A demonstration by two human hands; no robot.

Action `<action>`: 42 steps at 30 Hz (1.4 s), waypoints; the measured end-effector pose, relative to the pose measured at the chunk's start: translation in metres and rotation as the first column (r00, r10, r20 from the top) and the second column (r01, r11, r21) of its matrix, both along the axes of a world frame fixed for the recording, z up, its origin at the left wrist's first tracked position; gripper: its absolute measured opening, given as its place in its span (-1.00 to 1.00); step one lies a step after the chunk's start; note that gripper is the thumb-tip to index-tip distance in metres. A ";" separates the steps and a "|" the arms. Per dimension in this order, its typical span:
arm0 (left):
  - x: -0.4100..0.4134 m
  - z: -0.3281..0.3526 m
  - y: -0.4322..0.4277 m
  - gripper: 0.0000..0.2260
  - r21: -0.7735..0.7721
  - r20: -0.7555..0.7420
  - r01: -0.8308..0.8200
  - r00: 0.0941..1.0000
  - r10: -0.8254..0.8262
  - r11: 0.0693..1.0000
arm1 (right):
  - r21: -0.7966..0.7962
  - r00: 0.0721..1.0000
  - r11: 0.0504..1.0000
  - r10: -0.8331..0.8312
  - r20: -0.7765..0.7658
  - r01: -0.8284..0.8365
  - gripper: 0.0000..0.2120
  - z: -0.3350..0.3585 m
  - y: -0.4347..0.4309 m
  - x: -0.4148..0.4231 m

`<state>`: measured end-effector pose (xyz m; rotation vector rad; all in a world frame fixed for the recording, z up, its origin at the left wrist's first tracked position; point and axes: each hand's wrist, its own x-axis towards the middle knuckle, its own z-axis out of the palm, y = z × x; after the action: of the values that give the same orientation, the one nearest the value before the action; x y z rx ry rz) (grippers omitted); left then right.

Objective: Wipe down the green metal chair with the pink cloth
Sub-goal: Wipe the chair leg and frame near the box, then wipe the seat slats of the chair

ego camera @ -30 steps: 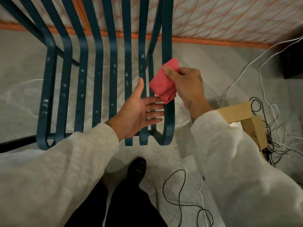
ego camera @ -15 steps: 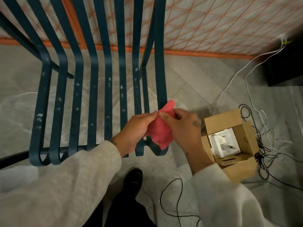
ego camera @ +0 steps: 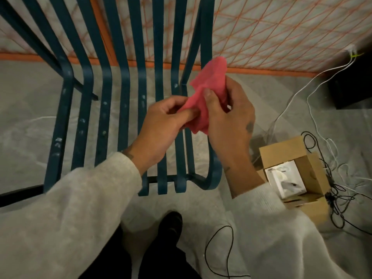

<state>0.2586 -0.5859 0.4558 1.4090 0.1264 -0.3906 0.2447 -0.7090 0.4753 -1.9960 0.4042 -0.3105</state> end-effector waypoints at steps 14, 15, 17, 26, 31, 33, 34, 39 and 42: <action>-0.108 -0.071 0.120 -0.79 0.461 0.266 0.158 0.914 -0.305 0.873 | 0.693 0.942 0.695 0.071 -0.328 0.188 -0.91 -0.097 0.110 -0.090; -0.116 -0.075 0.127 -0.79 0.461 0.264 0.131 0.924 -0.276 0.878 | 0.700 0.940 0.682 0.053 -0.337 0.212 -0.89 -0.105 0.108 -0.099; -0.139 -0.082 0.144 -0.80 0.468 0.274 0.041 0.943 -0.188 0.883 | 0.708 0.934 0.658 0.022 -0.358 0.256 -0.80 -0.115 0.103 -0.126; -0.216 -0.126 0.190 -0.69 0.669 0.148 0.030 0.974 -0.174 0.743 | 0.750 0.907 0.577 0.039 -0.420 0.323 -0.76 -0.132 0.094 -0.230; -0.209 -0.159 0.201 -0.62 0.793 0.203 -0.069 0.967 -0.156 0.605 | 0.364 0.951 0.920 -0.031 -0.308 0.147 -0.72 -0.144 0.106 -0.211; -0.198 -0.171 0.215 -0.61 0.817 0.257 -0.177 0.964 -0.070 0.549 | 0.164 0.966 0.986 0.055 -0.253 -0.013 -0.67 -0.156 0.116 -0.196; -0.196 -0.174 0.222 -0.59 0.821 0.283 -0.230 0.959 -0.022 0.523 | 0.079 0.972 0.993 0.104 -0.210 -0.089 -0.65 -0.161 0.120 -0.192; -0.184 -0.193 0.260 -0.55 0.833 0.262 -0.321 0.946 0.190 0.452 | -0.388 0.941 0.857 0.320 -0.113 -0.338 -0.52 -0.221 0.164 -0.170; -0.181 -0.196 0.266 -0.58 0.767 0.306 -0.418 0.905 0.295 0.486 | -0.555 0.866 0.704 0.496 -0.062 -0.443 -0.56 -0.255 0.199 -0.172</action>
<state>0.0777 -0.3199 0.2596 2.2863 0.5509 0.1795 0.0731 -0.5101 0.2204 -2.5555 -0.3151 -0.2009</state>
